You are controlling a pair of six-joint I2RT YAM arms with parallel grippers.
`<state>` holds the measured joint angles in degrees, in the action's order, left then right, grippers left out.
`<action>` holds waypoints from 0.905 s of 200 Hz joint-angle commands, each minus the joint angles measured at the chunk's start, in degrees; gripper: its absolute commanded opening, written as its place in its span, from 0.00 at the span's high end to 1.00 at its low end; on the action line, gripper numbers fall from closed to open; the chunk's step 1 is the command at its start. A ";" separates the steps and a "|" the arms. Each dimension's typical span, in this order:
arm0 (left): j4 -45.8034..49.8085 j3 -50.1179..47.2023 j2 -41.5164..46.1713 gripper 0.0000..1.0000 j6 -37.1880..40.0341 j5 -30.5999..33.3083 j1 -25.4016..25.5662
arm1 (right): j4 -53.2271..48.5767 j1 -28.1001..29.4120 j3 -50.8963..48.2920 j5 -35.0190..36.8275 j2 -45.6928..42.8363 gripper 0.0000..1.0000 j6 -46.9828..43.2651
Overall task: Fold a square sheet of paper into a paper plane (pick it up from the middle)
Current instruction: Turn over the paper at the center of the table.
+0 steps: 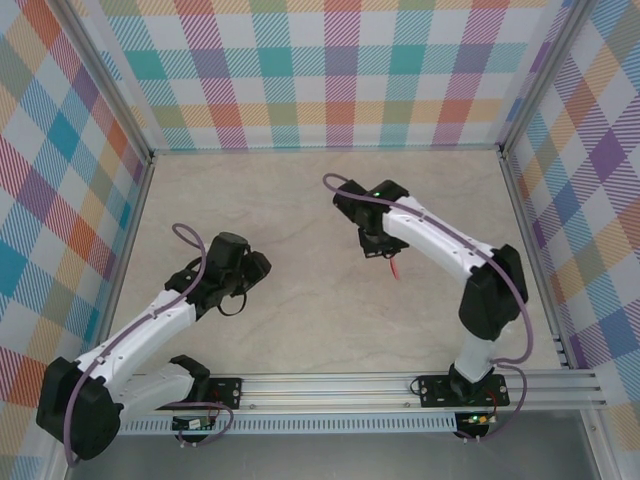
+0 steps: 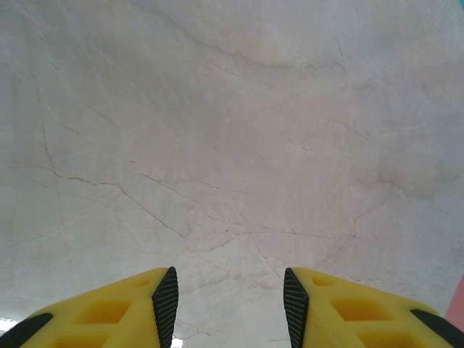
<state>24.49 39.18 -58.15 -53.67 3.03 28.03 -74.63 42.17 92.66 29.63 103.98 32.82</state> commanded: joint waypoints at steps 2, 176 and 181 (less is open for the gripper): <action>4.36 -1.06 2.58 0.55 -1.84 3.93 -0.79 | -4.12 3.17 3.45 -0.85 7.30 0.89 2.32; -10.16 2.63 -11.22 0.52 3.39 -15.72 -0.82 | 54.87 -4.03 -37.17 -53.35 -8.51 0.76 12.76; -10.51 3.13 -12.30 0.52 3.40 -16.15 -0.72 | 55.74 -4.03 -37.86 -53.60 -8.07 0.77 13.35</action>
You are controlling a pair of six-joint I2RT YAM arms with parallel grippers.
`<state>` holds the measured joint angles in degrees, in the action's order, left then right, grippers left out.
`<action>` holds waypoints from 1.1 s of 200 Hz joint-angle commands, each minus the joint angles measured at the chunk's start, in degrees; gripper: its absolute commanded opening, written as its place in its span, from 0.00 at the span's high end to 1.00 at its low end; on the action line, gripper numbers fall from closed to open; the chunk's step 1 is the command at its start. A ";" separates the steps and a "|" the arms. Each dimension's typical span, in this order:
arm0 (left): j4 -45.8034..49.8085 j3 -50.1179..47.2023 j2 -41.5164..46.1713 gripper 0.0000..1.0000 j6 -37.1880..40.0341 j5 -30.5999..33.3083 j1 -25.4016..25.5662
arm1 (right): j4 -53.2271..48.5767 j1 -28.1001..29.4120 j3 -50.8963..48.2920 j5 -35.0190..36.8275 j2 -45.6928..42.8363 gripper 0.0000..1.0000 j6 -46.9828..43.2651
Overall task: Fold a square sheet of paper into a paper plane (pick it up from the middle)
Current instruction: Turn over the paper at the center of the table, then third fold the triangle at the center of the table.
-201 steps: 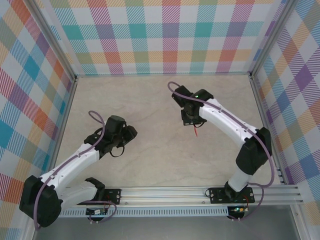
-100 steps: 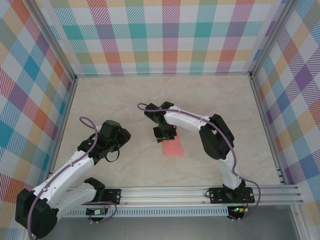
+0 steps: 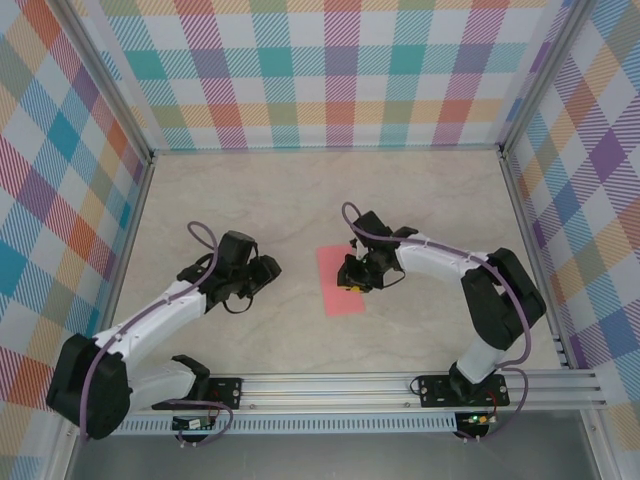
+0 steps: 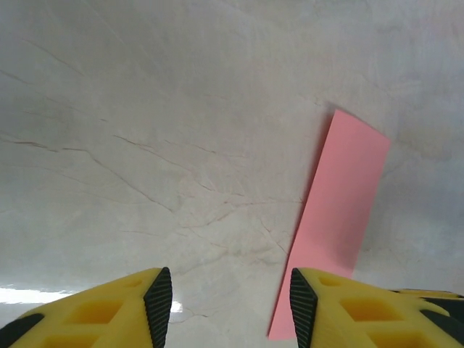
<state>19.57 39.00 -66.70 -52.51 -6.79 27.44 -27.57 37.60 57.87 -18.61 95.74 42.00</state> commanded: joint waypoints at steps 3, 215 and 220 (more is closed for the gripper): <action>-5.80 3.57 -4.48 0.52 2.24 -6.58 0.01 | 9.19 0.52 -3.41 -5.52 0.45 0.78 4.62; -4.21 26.37 -38.86 0.70 7.94 -15.54 5.78 | 4.86 1.59 -12.28 9.00 -8.15 0.68 11.91; -4.18 26.62 -39.34 0.70 8.11 -15.39 5.78 | 4.88 1.59 -12.49 8.75 -8.24 0.68 12.09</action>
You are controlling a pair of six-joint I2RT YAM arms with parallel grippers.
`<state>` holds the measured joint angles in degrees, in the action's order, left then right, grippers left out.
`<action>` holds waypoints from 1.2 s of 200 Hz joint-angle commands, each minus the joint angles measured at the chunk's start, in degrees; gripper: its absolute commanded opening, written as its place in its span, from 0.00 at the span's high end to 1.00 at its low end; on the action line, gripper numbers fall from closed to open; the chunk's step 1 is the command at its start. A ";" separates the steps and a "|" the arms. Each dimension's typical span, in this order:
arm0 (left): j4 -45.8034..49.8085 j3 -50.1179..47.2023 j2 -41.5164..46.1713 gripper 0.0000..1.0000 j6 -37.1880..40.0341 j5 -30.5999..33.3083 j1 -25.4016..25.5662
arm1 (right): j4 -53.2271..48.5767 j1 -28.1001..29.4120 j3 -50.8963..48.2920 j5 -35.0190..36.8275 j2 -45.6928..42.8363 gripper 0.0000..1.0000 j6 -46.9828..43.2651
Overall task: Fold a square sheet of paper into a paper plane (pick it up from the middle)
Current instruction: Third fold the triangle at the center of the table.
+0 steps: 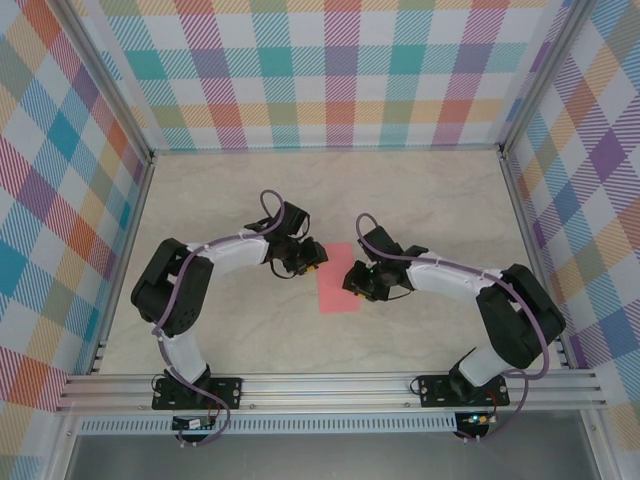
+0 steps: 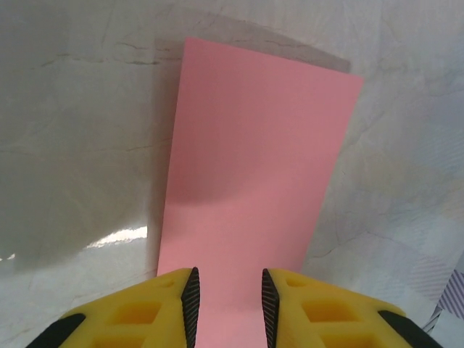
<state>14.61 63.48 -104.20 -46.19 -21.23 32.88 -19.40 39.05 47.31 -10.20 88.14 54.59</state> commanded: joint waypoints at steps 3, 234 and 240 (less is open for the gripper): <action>0.77 2.36 -2.14 0.70 1.95 -0.86 0.34 | -3.17 0.15 -2.07 0.23 -0.65 0.68 -0.41; 2.22 0.50 -7.10 0.73 3.41 0.23 0.34 | 3.73 -1.18 -2.46 -3.87 2.54 0.57 0.71; 2.18 0.44 -7.15 0.73 3.38 0.22 0.31 | 4.29 -1.69 -2.47 -4.43 2.52 0.57 0.40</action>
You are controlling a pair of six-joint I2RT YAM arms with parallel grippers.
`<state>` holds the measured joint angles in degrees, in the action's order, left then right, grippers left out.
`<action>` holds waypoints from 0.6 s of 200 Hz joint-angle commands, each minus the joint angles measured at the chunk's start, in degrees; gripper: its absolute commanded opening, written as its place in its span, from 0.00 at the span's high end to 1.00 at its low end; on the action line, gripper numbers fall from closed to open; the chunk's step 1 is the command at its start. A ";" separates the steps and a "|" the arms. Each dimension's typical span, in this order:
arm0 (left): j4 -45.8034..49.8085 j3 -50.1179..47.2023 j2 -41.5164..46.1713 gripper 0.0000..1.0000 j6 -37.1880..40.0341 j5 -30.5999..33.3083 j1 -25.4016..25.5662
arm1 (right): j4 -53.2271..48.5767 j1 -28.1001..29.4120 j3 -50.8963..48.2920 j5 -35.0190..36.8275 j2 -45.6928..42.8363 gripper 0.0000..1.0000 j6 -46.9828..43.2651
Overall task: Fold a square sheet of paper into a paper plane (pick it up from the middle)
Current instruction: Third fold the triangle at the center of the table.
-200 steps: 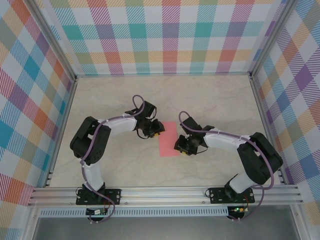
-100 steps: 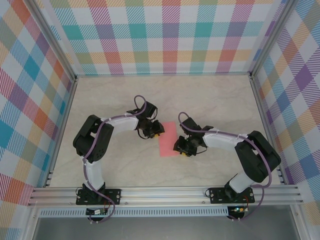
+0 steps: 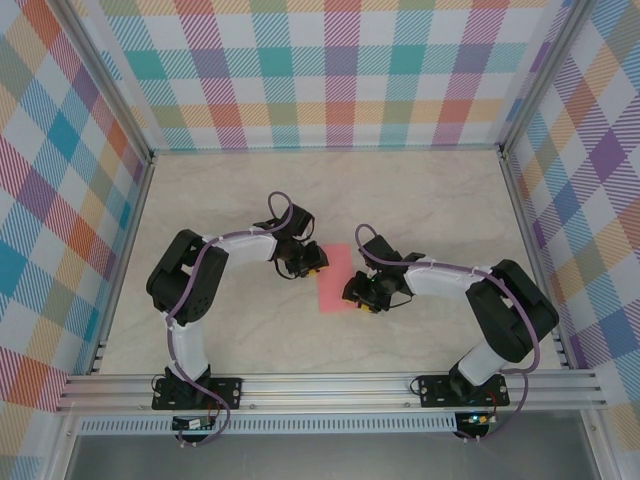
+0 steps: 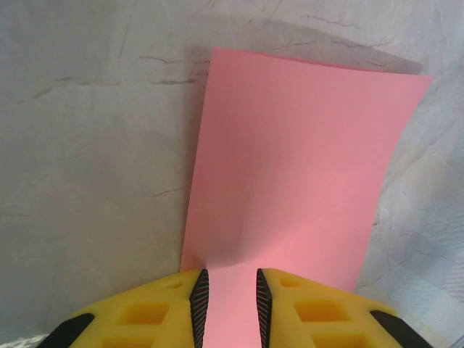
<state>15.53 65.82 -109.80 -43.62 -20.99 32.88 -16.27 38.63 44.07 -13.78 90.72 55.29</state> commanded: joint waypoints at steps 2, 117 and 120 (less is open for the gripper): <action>1.26 -1.90 -1.56 0.73 0.81 -0.01 0.33 | 1.44 -1.45 0.75 -1.10 0.00 0.57 -0.41; 1.21 -2.18 -0.96 0.73 0.72 -0.06 0.34 | 4.32 -5.93 4.61 -8.81 3.79 0.57 -5.46; 1.25 -2.14 -0.95 0.73 0.72 -0.03 0.34 | 4.47 -5.94 4.64 -8.97 3.95 0.57 -5.39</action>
<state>14.81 65.49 -109.80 -43.62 -21.23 32.88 -12.97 33.21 46.68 -19.97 92.90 51.48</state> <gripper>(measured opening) 0.272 0.433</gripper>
